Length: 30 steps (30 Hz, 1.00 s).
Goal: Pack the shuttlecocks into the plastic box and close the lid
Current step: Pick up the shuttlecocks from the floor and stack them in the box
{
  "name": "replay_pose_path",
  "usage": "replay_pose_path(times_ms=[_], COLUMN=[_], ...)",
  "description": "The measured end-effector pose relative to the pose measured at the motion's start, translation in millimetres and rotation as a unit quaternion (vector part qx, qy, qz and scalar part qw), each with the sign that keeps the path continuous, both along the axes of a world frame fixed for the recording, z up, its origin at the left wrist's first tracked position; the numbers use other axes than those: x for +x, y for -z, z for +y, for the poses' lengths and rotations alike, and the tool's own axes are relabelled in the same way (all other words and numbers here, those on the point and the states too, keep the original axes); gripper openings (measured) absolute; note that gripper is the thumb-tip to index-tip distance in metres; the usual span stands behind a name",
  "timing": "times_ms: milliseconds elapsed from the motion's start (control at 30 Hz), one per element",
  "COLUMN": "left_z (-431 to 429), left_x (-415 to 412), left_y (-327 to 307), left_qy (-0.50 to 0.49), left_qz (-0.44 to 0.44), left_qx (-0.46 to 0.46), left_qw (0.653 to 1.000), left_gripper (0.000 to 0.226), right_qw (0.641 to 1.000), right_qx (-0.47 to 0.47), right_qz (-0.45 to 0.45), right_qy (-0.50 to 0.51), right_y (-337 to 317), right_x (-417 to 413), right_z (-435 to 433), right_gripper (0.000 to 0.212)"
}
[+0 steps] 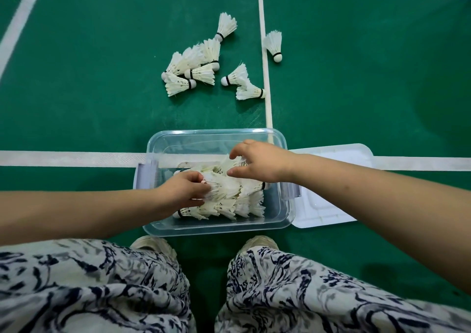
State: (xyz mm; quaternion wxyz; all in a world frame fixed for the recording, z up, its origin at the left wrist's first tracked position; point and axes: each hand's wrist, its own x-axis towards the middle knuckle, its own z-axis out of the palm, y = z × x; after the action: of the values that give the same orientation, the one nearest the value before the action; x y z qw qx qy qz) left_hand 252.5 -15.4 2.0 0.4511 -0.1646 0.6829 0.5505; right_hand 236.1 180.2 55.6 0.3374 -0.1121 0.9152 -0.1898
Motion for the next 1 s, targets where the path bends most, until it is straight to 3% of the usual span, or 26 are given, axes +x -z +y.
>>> replay_pose_path(times_ms=[300, 400, 500, 667, 800, 900, 1000], left_z=[-10.8, -12.4, -10.6, -17.0, -30.3, -41.9, -49.9], left_x=[-18.0, -18.1, -14.6, -5.4, -1.5, -4.7, -7.6], left_y=[-11.7, -16.1, -28.1, -45.2, -45.6, -43.7, -43.9], left_qy=[0.120, 0.159, 0.228, 0.286, 0.313, 0.337, 0.371], left_qz=[0.055, 0.135, 0.245, 0.418, 0.570, 0.634, 0.685], left_qx=[-0.100, -0.150, -0.202, -0.206, -0.212, -0.234, -0.252], left_qw=[0.986, 0.966, 0.920, 0.837, 0.730, 0.655, 0.574], left_gripper=[0.015, 0.023, 0.039, 0.061, 0.070, 0.063, 0.036], right_qw=[0.999, 0.997, 0.994, 0.984, 0.970, 0.948, 0.929], right_qx=[-0.018, -0.041, -0.058, -0.072, -0.099, -0.143, -0.187], right_qz=[-0.021, -0.034, -0.045, -0.096, -0.135, -0.179, -0.213], right_qy=[0.015, 0.047, 0.083, 0.133, 0.177, 0.220, 0.240], right_y=[-1.0, -5.5, -10.6, -17.8, -21.6, -22.1, -21.6], right_x=[-1.7, -3.6, -5.4, -5.8, -6.7, -9.2, -12.4], right_z=[-6.0, -12.8, -20.6, -36.5, -52.2, -62.3, -69.4], right_gripper=[0.049, 0.047, 0.049, 0.057, 0.061, 0.066, 0.071])
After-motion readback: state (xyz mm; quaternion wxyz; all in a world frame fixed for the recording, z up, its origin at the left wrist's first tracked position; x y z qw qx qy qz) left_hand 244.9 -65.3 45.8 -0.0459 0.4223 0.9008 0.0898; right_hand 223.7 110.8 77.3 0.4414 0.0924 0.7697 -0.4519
